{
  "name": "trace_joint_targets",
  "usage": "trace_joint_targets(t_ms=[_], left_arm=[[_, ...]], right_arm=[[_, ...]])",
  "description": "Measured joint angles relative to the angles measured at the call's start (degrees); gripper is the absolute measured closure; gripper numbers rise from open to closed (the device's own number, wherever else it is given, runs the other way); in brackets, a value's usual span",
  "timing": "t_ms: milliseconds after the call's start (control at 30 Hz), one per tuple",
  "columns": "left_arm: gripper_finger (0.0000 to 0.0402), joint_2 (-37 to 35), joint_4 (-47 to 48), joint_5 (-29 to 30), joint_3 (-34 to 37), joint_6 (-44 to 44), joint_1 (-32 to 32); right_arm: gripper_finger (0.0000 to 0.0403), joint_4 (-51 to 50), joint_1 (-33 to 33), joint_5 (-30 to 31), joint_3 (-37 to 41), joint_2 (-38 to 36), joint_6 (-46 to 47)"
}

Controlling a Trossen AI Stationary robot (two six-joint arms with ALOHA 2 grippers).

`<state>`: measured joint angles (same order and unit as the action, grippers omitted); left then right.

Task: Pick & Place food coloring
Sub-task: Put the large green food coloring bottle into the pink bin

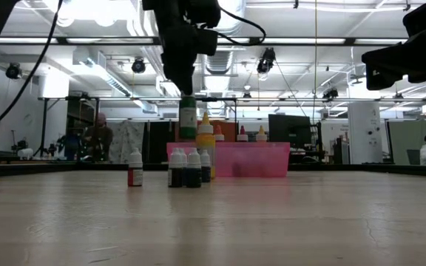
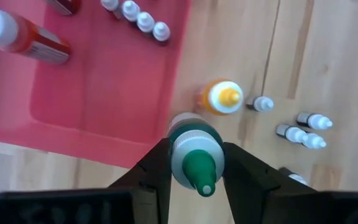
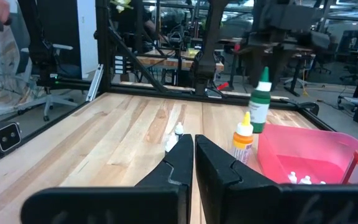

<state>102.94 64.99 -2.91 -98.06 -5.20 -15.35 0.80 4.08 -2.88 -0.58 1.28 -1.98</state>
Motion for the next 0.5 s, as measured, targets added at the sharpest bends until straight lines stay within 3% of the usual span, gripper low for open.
trace_joint_targets(t_ms=[500], left_arm=[[0.0309,0.0,-0.08,0.05,-1.26,-4.23,-6.0]], right_arm=[[0.0394,0.0,0.04,0.01,0.0,-0.02,0.02]])
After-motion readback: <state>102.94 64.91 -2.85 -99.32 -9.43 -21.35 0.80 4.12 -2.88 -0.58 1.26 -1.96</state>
